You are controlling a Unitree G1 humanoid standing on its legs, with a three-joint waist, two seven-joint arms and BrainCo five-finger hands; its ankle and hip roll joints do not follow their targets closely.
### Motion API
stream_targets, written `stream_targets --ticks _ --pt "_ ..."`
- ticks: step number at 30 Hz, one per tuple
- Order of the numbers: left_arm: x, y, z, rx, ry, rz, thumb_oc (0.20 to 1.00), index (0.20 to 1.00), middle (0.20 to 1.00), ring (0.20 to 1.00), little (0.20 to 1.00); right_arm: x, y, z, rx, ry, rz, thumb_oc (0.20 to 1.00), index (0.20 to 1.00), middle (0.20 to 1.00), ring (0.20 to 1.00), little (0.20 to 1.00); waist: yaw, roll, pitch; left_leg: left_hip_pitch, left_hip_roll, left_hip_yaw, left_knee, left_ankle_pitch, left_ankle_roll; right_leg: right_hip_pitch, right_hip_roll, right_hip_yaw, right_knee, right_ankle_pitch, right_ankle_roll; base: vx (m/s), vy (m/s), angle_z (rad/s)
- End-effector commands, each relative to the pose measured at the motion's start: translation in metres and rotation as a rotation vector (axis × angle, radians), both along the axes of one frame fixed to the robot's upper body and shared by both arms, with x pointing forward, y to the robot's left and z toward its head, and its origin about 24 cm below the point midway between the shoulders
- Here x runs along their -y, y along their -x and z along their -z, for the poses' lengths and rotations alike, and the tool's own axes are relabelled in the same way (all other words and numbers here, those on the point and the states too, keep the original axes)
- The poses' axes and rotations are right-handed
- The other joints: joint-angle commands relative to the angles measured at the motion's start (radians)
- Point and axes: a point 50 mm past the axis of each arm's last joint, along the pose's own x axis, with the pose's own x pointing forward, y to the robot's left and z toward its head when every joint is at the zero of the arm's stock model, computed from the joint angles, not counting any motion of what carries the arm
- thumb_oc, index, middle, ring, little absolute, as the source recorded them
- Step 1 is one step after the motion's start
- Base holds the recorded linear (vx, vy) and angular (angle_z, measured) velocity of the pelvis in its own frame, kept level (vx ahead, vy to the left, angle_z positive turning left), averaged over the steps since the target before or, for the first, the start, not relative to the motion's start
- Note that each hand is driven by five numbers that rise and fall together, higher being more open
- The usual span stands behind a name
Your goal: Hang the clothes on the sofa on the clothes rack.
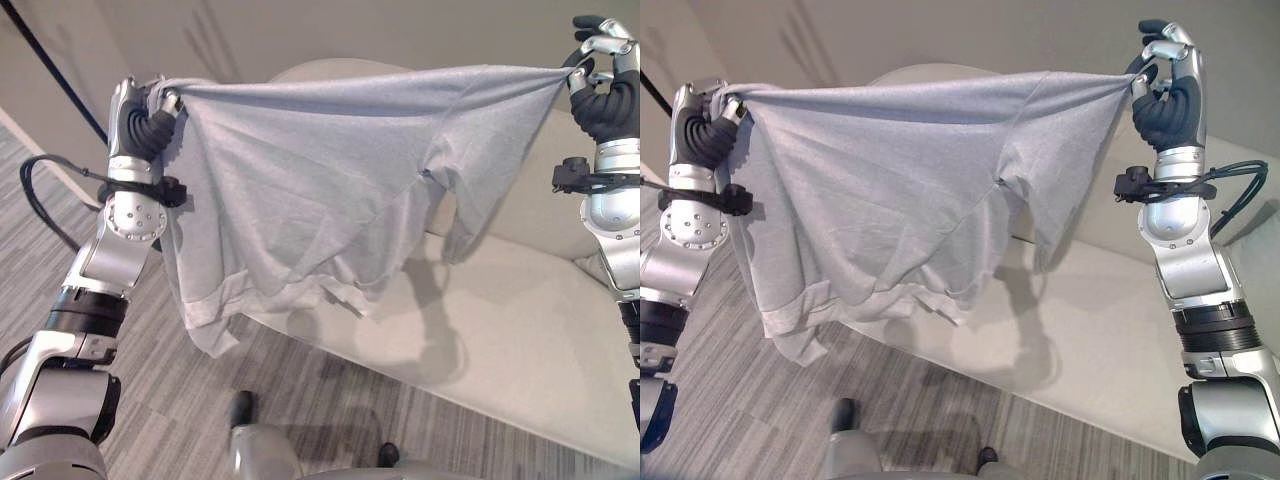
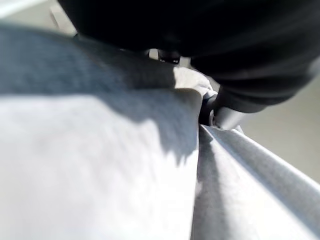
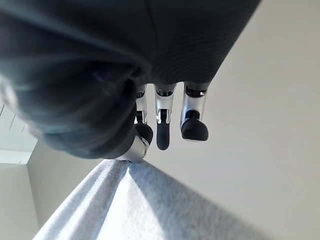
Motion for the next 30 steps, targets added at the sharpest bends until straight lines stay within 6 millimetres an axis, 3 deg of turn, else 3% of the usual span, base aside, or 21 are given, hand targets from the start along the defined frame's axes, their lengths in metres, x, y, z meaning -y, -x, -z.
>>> stream_targets --ticks 1,2,3,5,7,8,13,15,17,19,20,24,27,28,29,30 --pt "-0.011 0.013 -0.035 0.169 0.066 -0.005 0.200 0.200 0.200 0.200 0.200 0.004 0.007 -0.010 0.045 0.070 0.024 0.200 0.200 0.200 0.200 0.200 0.060 0.021 -0.137 0.049 -0.040 -0.057 -0.019 -0.001 -0.025 -0.040 -0.047 0.033 0.030 -0.037 0.071 0.22 0.387 -0.01" --pt "-0.011 0.013 -0.034 0.168 0.066 -0.004 0.200 0.200 0.200 0.200 0.200 0.004 0.007 -0.010 0.043 0.070 0.025 0.200 0.200 0.200 0.200 0.200 0.059 0.020 -0.137 0.047 -0.044 -0.058 -0.011 -0.008 -0.025 -0.036 -0.050 0.031 0.026 -0.035 0.073 0.19 0.546 0.10" --pt "-0.007 0.012 -0.036 0.173 0.062 0.008 0.200 0.200 0.200 0.200 0.200 0.007 0.007 -0.009 0.037 0.072 0.042 0.200 0.200 0.200 0.200 0.200 0.051 0.020 -0.139 0.040 -0.093 -0.050 0.034 -0.076 -0.024 -0.046 -0.112 0.028 0.026 0.023 0.091 0.12 0.547 0.31" --pt "-0.003 0.011 -0.044 0.187 0.035 0.014 0.200 0.200 0.200 0.200 0.200 0.006 0.007 -0.009 0.060 0.051 0.050 0.200 0.200 0.200 0.200 0.200 0.045 -0.006 -0.123 0.023 -0.156 -0.014 0.083 -0.130 -0.004 -0.104 -0.189 0.039 0.035 0.191 0.107 0.05 0.594 0.25" --pt "0.000 0.015 -0.059 0.230 -0.012 0.015 0.200 0.200 0.200 0.200 0.200 0.001 0.007 -0.019 0.107 0.053 0.046 0.200 0.200 0.200 0.200 0.200 0.058 -0.012 -0.113 0.012 -0.170 0.045 0.087 -0.154 0.020 -0.158 -0.212 0.000 0.022 0.252 0.106 -0.12 0.436 0.07" --pt "-0.001 0.016 -0.064 0.246 -0.025 0.010 0.200 0.200 0.200 0.200 0.200 0.000 0.006 -0.023 0.122 0.052 0.048 0.200 0.200 0.200 0.200 0.200 0.068 -0.012 -0.110 0.002 -0.179 0.072 0.084 -0.151 0.034 -0.169 -0.204 -0.022 0.014 0.248 0.097 -0.12 0.480 -0.36" --pt "0.007 0.016 -0.071 0.261 -0.032 0.036 0.200 0.200 0.200 0.200 0.200 0.002 0.009 -0.041 0.172 0.072 0.056 0.200 0.200 0.200 0.200 0.200 0.078 -0.024 -0.119 0.024 -0.284 0.118 -0.007 -0.107 0.095 -0.155 0.043 0.021 0.121 0.011 0.024 -0.02 0.417 -0.31" --pt "0.007 0.013 -0.063 0.236 0.001 0.037 0.200 0.200 0.200 0.200 0.200 0.002 0.010 -0.039 0.170 0.074 0.054 0.200 0.200 0.200 0.200 0.200 0.086 -0.046 -0.120 0.045 -0.334 0.122 -0.051 -0.076 0.108 -0.134 0.147 0.037 0.143 -0.039 0.005 -0.01 0.243 -0.07" --pt "0.007 0.012 -0.061 0.229 0.021 0.038 0.200 0.200 0.200 0.200 0.200 0.001 0.009 -0.038 0.161 0.077 0.050 0.200 0.200 0.200 0.200 0.200 0.101 -0.065 -0.125 0.061 -0.369 0.132 -0.073 -0.060 0.112 -0.118 0.191 0.041 0.110 -0.046 -0.020 -0.01 0.157 -0.09" --pt "0.007 0.011 -0.058 0.221 0.033 0.037 0.200 0.200 0.200 0.200 0.200 -0.001 0.007 -0.037 0.156 0.072 0.044 0.200 0.200 0.200 0.200 0.200 0.108 -0.070 -0.123 0.079 -0.377 0.134 -0.079 -0.064 0.115 -0.102 0.195 0.040 0.085 -0.049 -0.037 0.05 0.093 0.05" --pt "0.004 0.012 -0.040 0.186 0.082 0.043 0.200 0.200 0.200 0.200 0.200 -0.002 0.005 -0.030 0.123 0.072 0.036 0.200 0.200 0.200 0.200 0.200 0.104 -0.069 -0.116 0.109 -0.393 0.124 -0.066 -0.087 0.121 -0.092 0.204 0.068 0.028 -0.015 -0.036 0.07 0.113 0.02" --pt "0.008 0.012 -0.028 0.155 0.095 0.068 0.200 0.200 0.200 0.200 0.200 0.005 0.007 -0.024 0.092 0.078 0.054 0.200 0.200 0.200 0.200 0.200 0.084 -0.056 -0.097 0.107 -0.404 0.100 0.034 -0.150 0.135 -0.100 0.190 0.068 0.020 0.006 -0.037 0.06 0.135 0.16" --pt "0.009 0.014 -0.030 0.158 0.076 0.072 0.200 0.200 0.200 0.200 0.200 0.009 0.008 -0.020 0.080 0.073 0.062 0.200 0.200 0.200 0.200 0.200 0.074 -0.054 -0.090 0.087 -0.381 0.098 0.064 -0.156 0.126 -0.095 0.175 0.062 0.009 0.012 -0.028 0.01 0.149 0.27" --pt "0.008 0.014 -0.034 0.167 0.067 0.074 0.200 0.200 0.200 0.200 0.200 0.009 0.009 -0.022 0.085 0.072 0.058 0.200 0.200 0.200 0.200 0.200 0.075 -0.064 -0.084 0.053 -0.332 0.081 0.061 -0.137 0.113 -0.098 0.141 0.067 0.001 0.015 -0.014 0.00 0.133 0.17" --pt "0.008 0.014 -0.035 0.168 0.066 0.076 0.200 0.200 0.200 0.200 0.200 0.009 0.009 -0.022 0.085 0.071 0.058 0.200 0.200 0.200 0.200 0.200 0.074 -0.066 -0.087 0.048 -0.332 0.079 0.061 -0.135 0.112 -0.101 0.141 0.066 0.000 0.015 -0.015 0.07 0.339 0.12" --pt "0.008 0.014 -0.040 0.181 0.062 0.075 0.200 0.200 0.200 0.200 0.200 0.011 0.011 -0.024 0.093 0.071 0.061 0.200 0.200 0.200 0.200 0.200 0.070 -0.070 -0.088 0.029 -0.254 0.055 0.036 -0.094 0.094 -0.107 0.102 0.069 -0.007 0.000 0.000 0.11 0.314 0.07"
